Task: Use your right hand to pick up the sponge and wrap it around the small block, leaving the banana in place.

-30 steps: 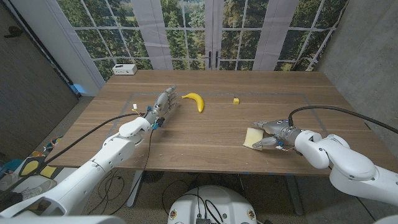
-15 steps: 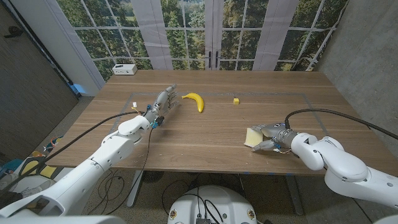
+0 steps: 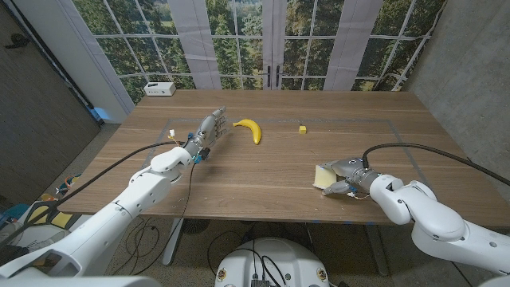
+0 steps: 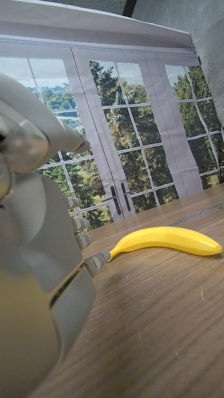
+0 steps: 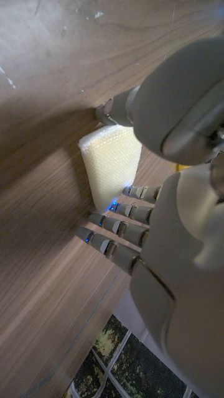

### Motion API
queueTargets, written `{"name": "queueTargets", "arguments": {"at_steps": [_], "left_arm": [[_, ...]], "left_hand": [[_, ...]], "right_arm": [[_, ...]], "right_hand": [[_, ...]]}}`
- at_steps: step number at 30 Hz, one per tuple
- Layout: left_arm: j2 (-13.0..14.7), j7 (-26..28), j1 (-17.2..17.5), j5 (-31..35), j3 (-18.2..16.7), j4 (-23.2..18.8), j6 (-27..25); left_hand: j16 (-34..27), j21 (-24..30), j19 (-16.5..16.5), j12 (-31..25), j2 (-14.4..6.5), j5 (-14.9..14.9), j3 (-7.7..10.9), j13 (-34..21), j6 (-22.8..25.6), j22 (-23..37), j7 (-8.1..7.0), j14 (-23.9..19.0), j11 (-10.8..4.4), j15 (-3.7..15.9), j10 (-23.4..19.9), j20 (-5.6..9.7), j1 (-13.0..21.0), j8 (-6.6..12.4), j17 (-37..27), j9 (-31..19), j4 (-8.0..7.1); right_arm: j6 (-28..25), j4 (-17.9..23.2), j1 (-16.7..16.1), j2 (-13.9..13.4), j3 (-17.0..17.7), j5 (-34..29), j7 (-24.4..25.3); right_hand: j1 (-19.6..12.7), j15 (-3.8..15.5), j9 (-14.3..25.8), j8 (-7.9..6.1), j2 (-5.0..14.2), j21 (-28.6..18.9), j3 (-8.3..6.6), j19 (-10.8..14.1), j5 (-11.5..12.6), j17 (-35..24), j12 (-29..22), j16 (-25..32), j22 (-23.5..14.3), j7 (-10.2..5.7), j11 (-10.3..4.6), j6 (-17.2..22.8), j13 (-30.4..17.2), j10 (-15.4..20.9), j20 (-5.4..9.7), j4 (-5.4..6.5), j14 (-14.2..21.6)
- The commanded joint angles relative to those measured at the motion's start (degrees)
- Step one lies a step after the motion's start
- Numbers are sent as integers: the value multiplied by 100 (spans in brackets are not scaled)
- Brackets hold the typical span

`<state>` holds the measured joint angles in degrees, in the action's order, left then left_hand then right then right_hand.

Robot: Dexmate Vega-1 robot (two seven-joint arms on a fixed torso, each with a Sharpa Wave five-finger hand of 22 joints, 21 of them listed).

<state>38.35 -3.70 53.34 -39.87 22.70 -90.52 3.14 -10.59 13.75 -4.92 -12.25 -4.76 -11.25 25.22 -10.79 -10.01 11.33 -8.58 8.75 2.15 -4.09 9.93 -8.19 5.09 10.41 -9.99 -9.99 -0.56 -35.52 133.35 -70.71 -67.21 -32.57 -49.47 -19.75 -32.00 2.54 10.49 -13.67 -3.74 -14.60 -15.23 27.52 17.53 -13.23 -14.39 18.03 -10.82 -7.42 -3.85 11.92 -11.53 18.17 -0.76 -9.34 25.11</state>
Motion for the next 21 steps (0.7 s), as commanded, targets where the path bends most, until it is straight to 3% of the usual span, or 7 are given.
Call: {"name": "queueTargets", "arguments": {"at_steps": [1,3,6,7,13,21], "left_arm": [[8,-3,59,-31,-27,-3,42],[16,-7,71,-40,-32,-7,41],[29,0,90,-46,-43,-16,39],[28,19,105,-50,-53,-26,46],[32,-6,113,-52,-49,-15,60],[3,-39,94,-59,-40,47,89]], "left_hand": [[1,-38,11,28,6,-25,-8,-31,-543,13,-29,-11,-3,17,160,-29,-55,21,-25,-11,5],[1,-39,9,27,6,-25,-8,-31,-550,13,-28,-11,25,17,157,-33,-56,18,-25,-12,5],[1,-40,8,36,4,-25,-8,-31,-558,13,-29,-9,-17,13,180,-29,-56,15,-25,-12,6],[1,-40,9,32,4,-25,-8,-31,-556,13,-26,-11,10,13,171,-32,-56,15,-25,-12,6],[2,-40,11,29,3,-25,-8,-31,-565,14,-25,-6,-15,18,164,-32,-56,13,-25,-12,7],[1,-41,12,32,2,-25,-8,-31,-569,15,-16,-6,-4,18,174,-33,-55,12,-25,-12,8]], "right_arm": [[-170,-150,101,387,-279,-663,-92],[-161,-188,73,461,-302,-780,47],[-170,-240,-16,548,-284,-914,341],[-171,-251,-57,567,-261,-934,457],[-237,-366,-390,701,-108,-1143,1452],[-284,-446,-631,894,145,-1101,2263]], "right_hand": [[-526,840,38,-105,88,-88,81,230,124,-210,-356,328,-34,34,-57,680,-117,770,234,7,591],[-789,940,55,-176,180,-121,117,306,168,-364,-553,488,-48,46,-116,1115,-186,1064,326,29,836],[-1116,952,77,-220,323,-165,126,384,211,-556,-633,656,-63,21,-168,1447,-254,1046,389,27,1033],[-1232,948,90,-242,371,-173,142,382,225,-629,-731,695,-70,1,-177,1567,-290,1209,411,36,1062],[-1345,979,100,-211,527,-199,104,419,256,-681,-759,695,-77,-29,-188,1581,-321,1181,425,71,1091],[-1411,948,106,-144,475,-204,147,399,263,-681,-748,601,-83,-84,-242,1509,-344,1083,429,70,996]]}}
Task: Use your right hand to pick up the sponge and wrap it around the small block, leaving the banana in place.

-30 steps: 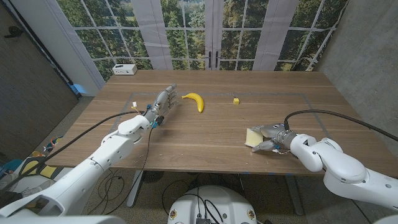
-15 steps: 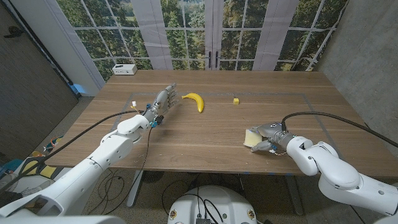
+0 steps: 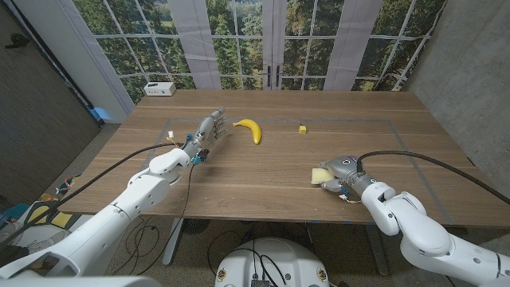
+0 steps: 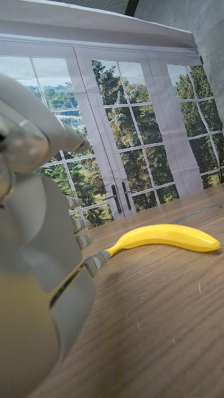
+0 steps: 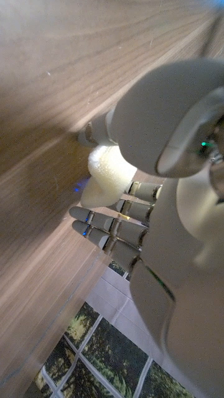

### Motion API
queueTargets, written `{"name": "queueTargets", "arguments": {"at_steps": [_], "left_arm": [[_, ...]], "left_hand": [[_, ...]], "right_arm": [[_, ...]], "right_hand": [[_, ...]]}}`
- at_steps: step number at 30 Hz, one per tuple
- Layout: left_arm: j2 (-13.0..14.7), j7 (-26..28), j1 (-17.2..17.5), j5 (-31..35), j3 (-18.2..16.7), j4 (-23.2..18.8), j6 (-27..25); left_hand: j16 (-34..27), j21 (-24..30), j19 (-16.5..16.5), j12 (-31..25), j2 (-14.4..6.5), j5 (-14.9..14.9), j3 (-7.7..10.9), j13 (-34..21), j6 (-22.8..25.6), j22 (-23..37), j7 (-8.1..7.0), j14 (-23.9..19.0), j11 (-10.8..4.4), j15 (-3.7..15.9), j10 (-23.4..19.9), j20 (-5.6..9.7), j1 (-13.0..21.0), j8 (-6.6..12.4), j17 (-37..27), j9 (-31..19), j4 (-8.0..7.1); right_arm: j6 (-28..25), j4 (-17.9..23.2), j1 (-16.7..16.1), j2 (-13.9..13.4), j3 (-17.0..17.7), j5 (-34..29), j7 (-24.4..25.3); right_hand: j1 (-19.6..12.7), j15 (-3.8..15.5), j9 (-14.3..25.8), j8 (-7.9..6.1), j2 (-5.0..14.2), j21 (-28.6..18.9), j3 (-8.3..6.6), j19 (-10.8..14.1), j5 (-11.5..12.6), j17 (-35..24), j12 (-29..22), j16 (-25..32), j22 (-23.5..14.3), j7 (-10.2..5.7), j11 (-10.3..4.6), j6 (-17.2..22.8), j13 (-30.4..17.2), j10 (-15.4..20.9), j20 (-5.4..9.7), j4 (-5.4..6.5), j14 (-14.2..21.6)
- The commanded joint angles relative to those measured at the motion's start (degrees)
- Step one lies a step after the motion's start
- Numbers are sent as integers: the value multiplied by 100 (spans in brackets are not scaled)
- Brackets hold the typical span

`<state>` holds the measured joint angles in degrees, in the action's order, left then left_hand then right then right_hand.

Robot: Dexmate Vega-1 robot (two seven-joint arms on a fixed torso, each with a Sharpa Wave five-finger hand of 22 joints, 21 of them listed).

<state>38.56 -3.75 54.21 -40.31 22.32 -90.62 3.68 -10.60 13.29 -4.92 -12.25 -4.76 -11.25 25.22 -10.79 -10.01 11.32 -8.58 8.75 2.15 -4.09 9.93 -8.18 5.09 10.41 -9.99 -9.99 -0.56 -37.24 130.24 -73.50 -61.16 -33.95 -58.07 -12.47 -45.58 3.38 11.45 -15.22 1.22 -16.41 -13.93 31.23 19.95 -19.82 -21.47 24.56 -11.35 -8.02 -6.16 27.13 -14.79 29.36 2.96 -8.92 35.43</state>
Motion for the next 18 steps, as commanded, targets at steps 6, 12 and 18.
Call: {"name": "queueTargets", "arguments": {"at_steps": [6,12,18], "left_arm": [[-33,-13,47,-25,-34,74,107],[-3,-24,106,-53,-89,64,168],[31,-8,170,-88,-140,30,186]], "left_hand": [[5,1,8,43,0,-26,-8,-31,-579,16,-16,6,-14,20,204,-32,-54,10,-24,-12,10],[2,0,8,38,-1,-25,-8,-31,-579,16,-18,2,-3,20,195,-32,-54,11,-24,-12,11],[0,0,11,33,-1,-25,-8,-31,-584,17,-22,-3,7,17,184,-31,-53,11,-24,-12,13]], "right_arm": [[-29,-170,-426,385,477,-16,1990],[112,-213,-290,431,504,-13,2151],[272,-290,-102,535,533,63,2263]], "right_hand": [[-49,866,13,18,16,-43,43,51,29,-34,-85,-84,-34,-45,-23,44,-35,32,43,81,-17],[-48,853,15,9,22,-61,67,83,29,-49,-111,-84,-36,-49,-22,105,-45,69,42,102,17],[-62,865,18,0,33,-83,89,118,33,-60,-156,-103,-38,-67,-48,181,-59,143,55,121,46]]}}
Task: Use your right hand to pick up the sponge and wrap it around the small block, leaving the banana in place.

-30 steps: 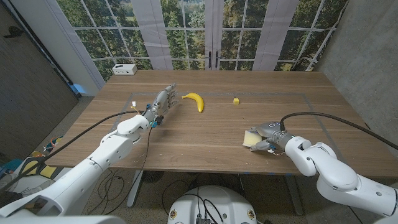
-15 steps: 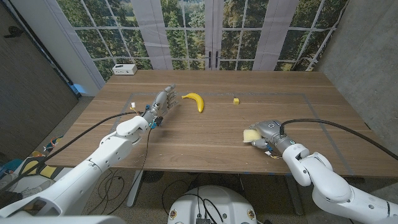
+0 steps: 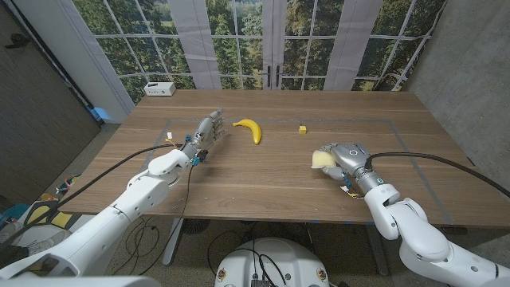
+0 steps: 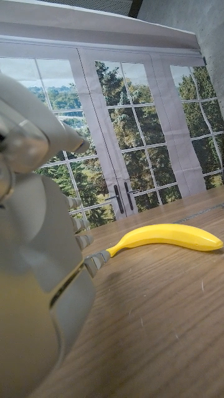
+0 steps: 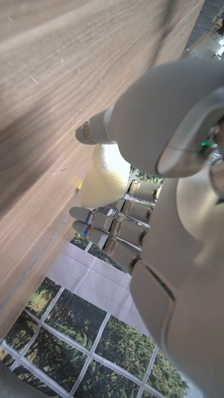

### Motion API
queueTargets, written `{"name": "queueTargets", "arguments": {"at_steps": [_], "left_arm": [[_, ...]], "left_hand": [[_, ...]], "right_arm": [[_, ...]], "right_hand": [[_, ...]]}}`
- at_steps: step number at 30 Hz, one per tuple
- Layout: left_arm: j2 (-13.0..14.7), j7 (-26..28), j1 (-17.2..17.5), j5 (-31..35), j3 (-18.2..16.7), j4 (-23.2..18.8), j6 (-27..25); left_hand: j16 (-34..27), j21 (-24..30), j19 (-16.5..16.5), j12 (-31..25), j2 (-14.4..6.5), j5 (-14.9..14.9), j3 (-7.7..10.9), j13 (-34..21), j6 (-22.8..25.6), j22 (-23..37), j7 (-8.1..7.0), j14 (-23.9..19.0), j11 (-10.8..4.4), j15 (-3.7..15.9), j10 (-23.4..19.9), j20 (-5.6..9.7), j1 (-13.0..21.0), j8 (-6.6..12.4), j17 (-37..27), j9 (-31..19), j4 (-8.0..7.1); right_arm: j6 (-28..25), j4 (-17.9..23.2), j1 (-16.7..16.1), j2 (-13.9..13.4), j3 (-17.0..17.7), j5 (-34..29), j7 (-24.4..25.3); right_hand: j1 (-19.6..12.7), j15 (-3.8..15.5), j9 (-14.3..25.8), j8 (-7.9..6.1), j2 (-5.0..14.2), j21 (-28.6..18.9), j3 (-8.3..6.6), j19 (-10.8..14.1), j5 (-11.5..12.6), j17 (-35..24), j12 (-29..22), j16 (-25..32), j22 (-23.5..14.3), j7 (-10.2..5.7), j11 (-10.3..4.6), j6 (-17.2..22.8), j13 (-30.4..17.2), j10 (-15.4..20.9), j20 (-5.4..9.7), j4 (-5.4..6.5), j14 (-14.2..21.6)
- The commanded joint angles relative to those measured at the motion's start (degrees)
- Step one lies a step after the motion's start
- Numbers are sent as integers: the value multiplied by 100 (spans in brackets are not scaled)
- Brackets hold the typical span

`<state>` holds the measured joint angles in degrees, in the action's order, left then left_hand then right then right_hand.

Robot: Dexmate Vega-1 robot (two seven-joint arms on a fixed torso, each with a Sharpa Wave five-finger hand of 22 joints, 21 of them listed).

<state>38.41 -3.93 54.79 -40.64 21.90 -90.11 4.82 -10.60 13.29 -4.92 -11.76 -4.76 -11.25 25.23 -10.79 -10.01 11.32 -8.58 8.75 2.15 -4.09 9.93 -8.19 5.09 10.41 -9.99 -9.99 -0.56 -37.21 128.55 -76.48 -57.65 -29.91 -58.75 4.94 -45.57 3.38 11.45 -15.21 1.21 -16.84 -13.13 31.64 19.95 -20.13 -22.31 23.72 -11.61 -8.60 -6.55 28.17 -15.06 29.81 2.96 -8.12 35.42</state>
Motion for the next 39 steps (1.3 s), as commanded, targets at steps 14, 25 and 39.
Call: {"name": "queueTargets", "arguments": {"at_steps": [14,25,39], "left_arm": [[157,74,307,-100,-246,-142,167],[214,149,500,-158,-376,-224,259],[290,304,686,-188,-496,-369,249]], "left_hand": [[4,-3,9,-16,-3,-26,-8,-31,-612,18,-23,9,16,17,189,-32,-51,6,-24,-12,17],[3,-4,10,-19,-3,-26,-10,-31,-615,18,-24,11,-7,29,186,-24,-52,9,-24,-12,18],[4,-6,12,-11,-4,-27,-11,-31,-621,19,-24,17,-49,27,211,-30,-53,10,-24,-12,20]], "right_arm": [[667,-440,807,475,5,174,663],[947,-719,1403,702,-174,83,588],[1398,-1357,2191,1116,-453,282,642]], "right_hand": [[-68,856,23,15,48,-68,55,109,39,-44,-106,-61,-15,-35,-51,127,-57,118,34,79,90],[-73,864,27,23,70,-91,92,132,42,-64,-144,-89,-18,-40,-50,178,-77,161,27,110,134],[-109,866,29,35,89,-110,126,141,47,-82,-165,-130,-20,-39,-69,227,-96,167,31,122,170]]}}
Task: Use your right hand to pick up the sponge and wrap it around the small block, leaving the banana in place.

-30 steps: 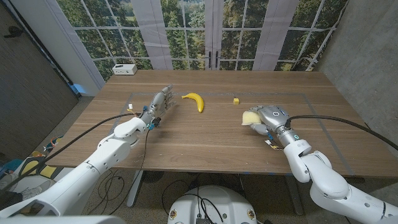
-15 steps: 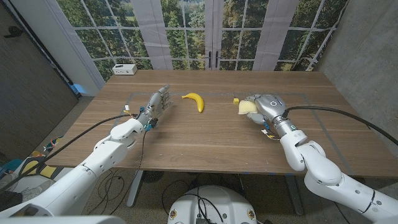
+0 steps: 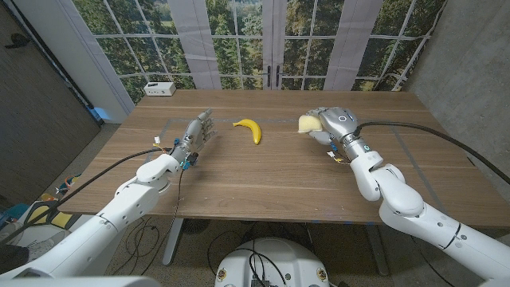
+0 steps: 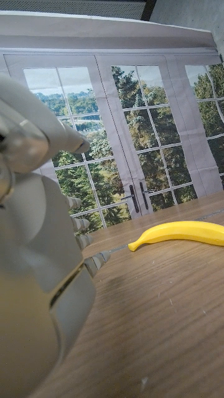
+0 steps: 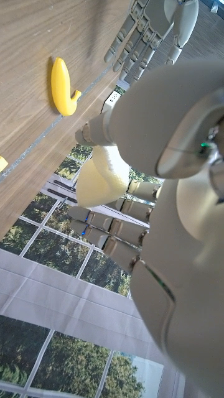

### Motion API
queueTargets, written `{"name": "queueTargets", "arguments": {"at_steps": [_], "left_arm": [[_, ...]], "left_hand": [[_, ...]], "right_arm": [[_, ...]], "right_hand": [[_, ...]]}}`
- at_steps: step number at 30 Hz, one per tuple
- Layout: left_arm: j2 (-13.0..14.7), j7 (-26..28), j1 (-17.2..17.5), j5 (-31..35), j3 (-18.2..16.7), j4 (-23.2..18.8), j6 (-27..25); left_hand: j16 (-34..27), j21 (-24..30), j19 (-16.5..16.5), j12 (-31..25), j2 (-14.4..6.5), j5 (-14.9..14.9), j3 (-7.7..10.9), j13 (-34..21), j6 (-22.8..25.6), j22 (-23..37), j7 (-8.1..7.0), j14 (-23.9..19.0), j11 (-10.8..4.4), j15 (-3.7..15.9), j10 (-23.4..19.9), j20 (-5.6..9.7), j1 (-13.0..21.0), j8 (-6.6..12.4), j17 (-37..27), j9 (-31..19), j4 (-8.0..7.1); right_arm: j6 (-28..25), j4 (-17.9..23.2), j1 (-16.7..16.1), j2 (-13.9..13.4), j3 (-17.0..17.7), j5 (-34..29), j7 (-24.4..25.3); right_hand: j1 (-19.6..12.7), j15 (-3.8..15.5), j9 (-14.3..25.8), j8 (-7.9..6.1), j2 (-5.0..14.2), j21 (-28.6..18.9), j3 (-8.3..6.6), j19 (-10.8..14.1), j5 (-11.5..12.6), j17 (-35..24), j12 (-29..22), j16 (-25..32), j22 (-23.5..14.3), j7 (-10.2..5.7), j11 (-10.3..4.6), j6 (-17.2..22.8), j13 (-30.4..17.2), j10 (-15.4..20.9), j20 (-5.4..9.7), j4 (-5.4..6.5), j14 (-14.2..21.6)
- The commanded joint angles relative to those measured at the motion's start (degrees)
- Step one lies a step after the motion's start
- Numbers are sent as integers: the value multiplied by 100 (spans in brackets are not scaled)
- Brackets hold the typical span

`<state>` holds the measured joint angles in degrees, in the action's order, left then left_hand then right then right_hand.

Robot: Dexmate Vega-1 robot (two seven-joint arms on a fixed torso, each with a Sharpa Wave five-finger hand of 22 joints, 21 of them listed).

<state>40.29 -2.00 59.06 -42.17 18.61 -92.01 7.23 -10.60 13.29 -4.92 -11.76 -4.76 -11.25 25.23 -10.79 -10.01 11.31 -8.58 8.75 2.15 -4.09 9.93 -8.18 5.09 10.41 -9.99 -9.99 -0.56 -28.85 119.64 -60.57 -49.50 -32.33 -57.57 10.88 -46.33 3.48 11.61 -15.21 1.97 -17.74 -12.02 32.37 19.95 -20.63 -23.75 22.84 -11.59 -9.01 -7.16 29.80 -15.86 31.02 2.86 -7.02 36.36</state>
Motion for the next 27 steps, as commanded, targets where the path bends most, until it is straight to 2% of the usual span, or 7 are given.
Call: {"name": "queueTargets", "arguments": {"at_steps": [1,3,4,8,9,24,27], "left_arm": [[95,124,271,-46,-176,-185,12],[110,152,292,-37,-184,-212,-2],[120,140,297,-38,-186,-216,-3],[126,204,364,-48,-215,-267,-6],[140,242,401,-54,-233,-302,-20],[203,466,633,-46,-364,-517,-20],[220,532,676,-49,-394,-579,-51]], "left_hand": [[3,-6,12,-16,-4,-27,-12,-31,-620,20,-25,14,6,25,199,-28,-53,11,-24,-12,20],[3,-7,13,-24,-2,-27,-14,-31,-621,20,-27,14,10,29,184,-27,-54,12,-24,-12,21],[2,-6,14,-21,-3,-27,-14,-31,-622,20,-25,13,-40,28,192,-26,-54,12,-24,-12,21],[3,-7,15,-22,-4,-27,-14,-31,-622,20,-26,16,13,23,189,-23,-54,13,-24,-12,22],[2,-6,16,-21,-4,-27,-14,-31,-624,20,-25,13,-33,30,192,-23,-54,12,-24,-12,22],[4,-10,11,-14,-5,-27,-16,-31,-625,20,-26,23,7,32,214,-31,-55,14,-24,-12,23],[3,-10,11,-6,-7,-27,-15,-31,-624,20,-28,21,-55,26,235,-34,-54,15,-24,-12,24]], "right_arm": [[596,-508,651,317,-232,186,42],[632,-605,749,374,-279,207,53],[657,-651,800,395,-300,232,40],[736,-863,995,495,-396,297,45],[770,-980,1090,548,-447,298,49],[850,-1760,1710,774,-827,406,-22],[853,-1920,1813,801,-905,426,-31]], "right_hand": [[-36,856,14,35,11,-21,18,65,48,-33,-22,-46,-22,-2,-26,72,-18,45,44,11,77],[-40,857,14,37,18,-25,21,70,49,-37,-26,-47,-22,0,-15,75,-20,51,43,14,89],[-44,856,14,39,17,-26,26,71,48,-42,-28,-44,-22,-2,-12,75,-21,52,43,13,99],[-43,851,15,48,11,-27,42,61,48,-43,-30,-60,-23,-13,-8,75,-26,49,50,19,103],[-38,847,15,51,11,-33,51,71,47,-46,-35,-62,-23,-3,-4,78,-28,56,42,25,114],[-52,851,16,74,16,-41,95,53,52,-60,-37,-107,-23,-24,-36,92,-44,34,38,43,147],[-62,857,17,78,24,-45,100,55,53,-65,-41,-111,-24,-19,-24,96,-47,41,36,45,157]]}}
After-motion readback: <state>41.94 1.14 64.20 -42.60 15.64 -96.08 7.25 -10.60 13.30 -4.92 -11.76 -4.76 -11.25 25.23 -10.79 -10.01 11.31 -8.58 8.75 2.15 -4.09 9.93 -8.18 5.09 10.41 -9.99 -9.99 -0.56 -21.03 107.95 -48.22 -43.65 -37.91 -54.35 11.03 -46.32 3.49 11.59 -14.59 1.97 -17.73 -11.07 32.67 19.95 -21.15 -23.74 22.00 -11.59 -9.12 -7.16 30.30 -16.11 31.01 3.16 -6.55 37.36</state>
